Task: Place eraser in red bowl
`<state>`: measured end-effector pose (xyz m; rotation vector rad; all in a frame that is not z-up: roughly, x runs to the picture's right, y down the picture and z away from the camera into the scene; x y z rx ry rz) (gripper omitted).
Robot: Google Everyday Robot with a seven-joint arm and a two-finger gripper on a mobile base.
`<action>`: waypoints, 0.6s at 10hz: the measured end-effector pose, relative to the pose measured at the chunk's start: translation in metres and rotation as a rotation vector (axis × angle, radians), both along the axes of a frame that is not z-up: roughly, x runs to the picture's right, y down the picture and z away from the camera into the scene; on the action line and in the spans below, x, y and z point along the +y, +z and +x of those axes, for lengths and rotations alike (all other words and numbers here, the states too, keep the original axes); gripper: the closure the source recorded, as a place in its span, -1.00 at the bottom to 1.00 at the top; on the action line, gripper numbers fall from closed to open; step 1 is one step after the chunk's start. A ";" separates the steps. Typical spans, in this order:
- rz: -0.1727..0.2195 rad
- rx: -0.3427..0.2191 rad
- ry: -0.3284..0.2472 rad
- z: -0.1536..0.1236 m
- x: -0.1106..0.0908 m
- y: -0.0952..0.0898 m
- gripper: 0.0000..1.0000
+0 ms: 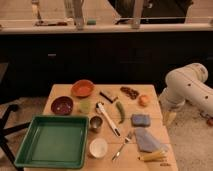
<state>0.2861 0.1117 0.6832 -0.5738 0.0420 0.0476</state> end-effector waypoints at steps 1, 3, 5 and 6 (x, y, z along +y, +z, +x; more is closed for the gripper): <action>0.000 0.000 0.000 0.000 0.000 0.000 -0.60; 0.002 0.001 0.004 0.000 0.000 0.000 -0.60; 0.005 0.042 0.065 -0.006 0.002 0.003 -0.60; 0.000 0.055 0.085 -0.023 0.002 0.007 -0.60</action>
